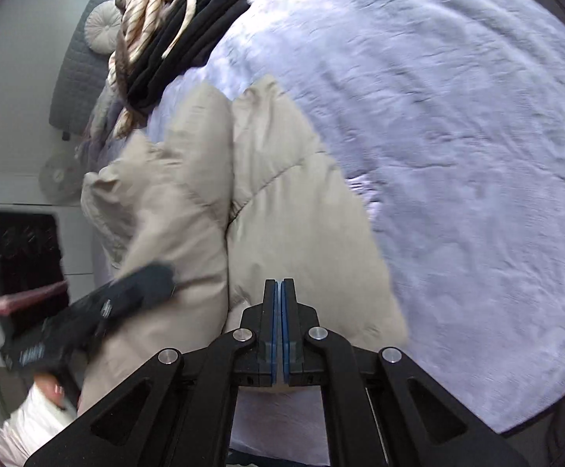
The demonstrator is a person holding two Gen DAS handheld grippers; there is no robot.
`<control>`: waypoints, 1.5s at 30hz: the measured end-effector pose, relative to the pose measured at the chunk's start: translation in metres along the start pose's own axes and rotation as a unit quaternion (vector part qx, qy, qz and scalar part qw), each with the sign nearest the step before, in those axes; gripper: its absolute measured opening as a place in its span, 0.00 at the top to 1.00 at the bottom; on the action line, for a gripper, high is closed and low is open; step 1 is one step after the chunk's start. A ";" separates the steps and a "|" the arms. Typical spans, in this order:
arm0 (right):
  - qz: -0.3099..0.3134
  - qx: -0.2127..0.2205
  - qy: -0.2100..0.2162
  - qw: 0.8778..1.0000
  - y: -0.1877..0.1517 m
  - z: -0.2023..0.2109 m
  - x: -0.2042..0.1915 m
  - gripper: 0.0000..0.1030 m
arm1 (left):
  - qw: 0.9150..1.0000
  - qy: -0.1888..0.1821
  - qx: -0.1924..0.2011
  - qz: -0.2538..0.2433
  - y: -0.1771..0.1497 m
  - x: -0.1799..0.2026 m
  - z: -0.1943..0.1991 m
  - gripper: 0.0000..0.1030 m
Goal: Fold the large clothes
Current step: 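Grasp the jacket fabric with both grippers and fold it over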
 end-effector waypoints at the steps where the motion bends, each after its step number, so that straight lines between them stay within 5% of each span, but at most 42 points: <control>1: 0.004 0.007 -0.002 1.000 -0.002 0.008 0.001 0.75 | 1.000 -0.006 -0.003 0.010 0.004 -0.002 -0.004 0.41; 2: 0.008 0.013 0.001 1.000 -0.005 0.021 0.005 0.57 | 1.000 -0.008 -0.007 0.019 0.009 -0.005 -0.009 0.41; 4: 0.026 0.024 0.027 0.999 -0.012 0.043 0.002 0.43 | 1.000 -0.006 -0.012 0.027 0.018 -0.007 -0.017 0.41; 7: 0.063 0.012 0.071 0.995 -0.025 0.069 -0.002 0.42 | 1.000 0.005 -0.017 0.022 0.026 -0.005 -0.026 0.41; 10: 0.086 -0.014 0.094 0.992 -0.040 0.054 -0.027 0.29 | 0.999 0.017 -0.025 0.013 0.026 0.007 -0.032 0.41; 12: 0.087 -0.020 0.084 0.992 -0.044 0.037 -0.036 0.29 | 0.999 0.033 -0.029 0.000 0.018 0.013 -0.032 0.41; 13: 0.086 -0.017 0.058 0.994 -0.043 0.030 -0.036 0.33 | 0.999 0.044 -0.029 -0.009 0.015 0.018 -0.031 0.41; 14: 0.084 -0.009 0.018 0.996 -0.040 0.022 -0.033 0.70 | 0.998 0.052 -0.026 -0.016 0.020 0.021 -0.032 0.41; 15: 0.079 -0.006 -0.004 0.997 -0.037 0.016 -0.029 0.85 | 0.997 0.063 -0.016 -0.031 0.020 0.027 -0.023 0.41; 18: 0.048 0.005 -0.038 0.998 -0.032 0.010 -0.006 0.85 | 0.990 0.103 0.045 -0.081 0.030 0.030 0.013 0.41; 21: 0.037 0.003 -0.071 0.997 -0.038 0.010 0.021 0.86 | 0.973 0.170 0.113 -0.103 0.037 0.022 0.055 0.41; 24: 0.012 -0.007 -0.070 0.997 -0.043 0.006 0.045 0.85 | 0.956 0.245 0.125 -0.097 0.046 -0.009 0.070 0.41; 35: 0.009 -0.012 -0.088 0.996 -0.033 -0.019 0.080 0.87 | 0.951 0.287 0.082 -0.082 0.079 -0.027 -0.038 0.40; 41: -0.002 -0.029 -0.065 0.997 -0.029 -0.006 0.084 0.82 | 0.950 0.294 0.075 -0.072 0.082 -0.031 -0.042 0.40; 45: 0.003 0.001 -0.054 0.999 -0.020 0.030 0.082 0.79 | 0.951 0.293 0.075 -0.069 0.081 -0.034 -0.041 0.40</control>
Point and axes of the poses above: each gripper's, at about its wrist camera, not at the fingertips, and z roughly against the way its jaws point, x to its right, y to its top, the point moved 5 cm from there along -z, roughly the way its jaws point, and after that the axes turned 2 degrees about y, right-handed, at the moved point
